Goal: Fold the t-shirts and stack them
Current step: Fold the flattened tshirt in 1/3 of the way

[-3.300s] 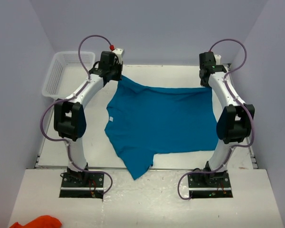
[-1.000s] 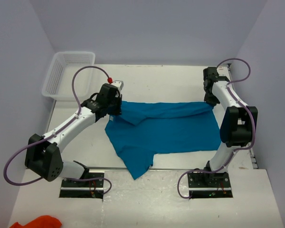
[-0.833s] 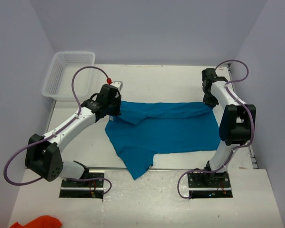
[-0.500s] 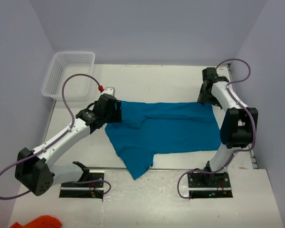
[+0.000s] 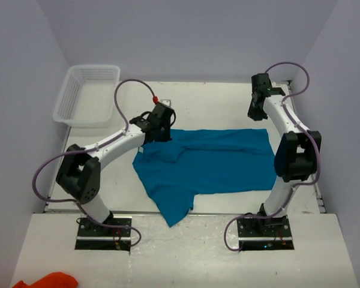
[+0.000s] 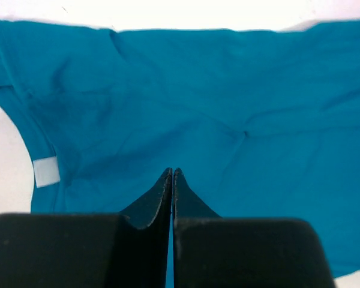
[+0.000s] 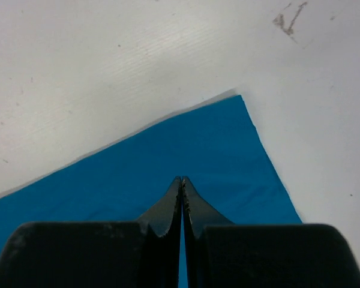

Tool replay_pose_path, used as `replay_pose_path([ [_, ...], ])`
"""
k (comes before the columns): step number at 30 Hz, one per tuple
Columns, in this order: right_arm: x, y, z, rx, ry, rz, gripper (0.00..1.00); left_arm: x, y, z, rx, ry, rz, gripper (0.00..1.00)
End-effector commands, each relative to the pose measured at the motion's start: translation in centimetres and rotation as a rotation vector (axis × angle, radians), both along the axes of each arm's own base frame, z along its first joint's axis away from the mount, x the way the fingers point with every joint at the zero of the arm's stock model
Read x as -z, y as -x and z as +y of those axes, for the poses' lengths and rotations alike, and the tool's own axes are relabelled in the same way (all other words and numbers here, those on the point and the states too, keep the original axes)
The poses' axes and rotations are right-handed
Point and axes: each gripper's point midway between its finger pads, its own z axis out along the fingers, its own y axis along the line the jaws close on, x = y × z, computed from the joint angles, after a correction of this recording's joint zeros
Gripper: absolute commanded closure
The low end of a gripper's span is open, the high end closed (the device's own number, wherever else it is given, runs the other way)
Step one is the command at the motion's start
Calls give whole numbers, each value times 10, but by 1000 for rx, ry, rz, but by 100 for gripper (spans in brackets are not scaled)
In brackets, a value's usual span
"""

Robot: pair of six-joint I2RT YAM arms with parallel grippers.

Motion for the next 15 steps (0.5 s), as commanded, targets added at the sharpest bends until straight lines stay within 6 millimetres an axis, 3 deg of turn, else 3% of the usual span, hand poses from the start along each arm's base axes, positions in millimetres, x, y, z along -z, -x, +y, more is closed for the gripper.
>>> replay_pose_path([
  [1,6,-15,11,-56,-47,11,100,-25,-34,-8,6,97,-34,100],
  [6,24,-15,21,-87,-97,49,100,-2,-68,17,-61,75,47,100],
  [10,46,1,21,-85,-91,107,100,8,-79,25,-74,38,73,100],
  [15,40,11,29,-94,-103,87,100,33,-83,24,-60,-11,132,100],
])
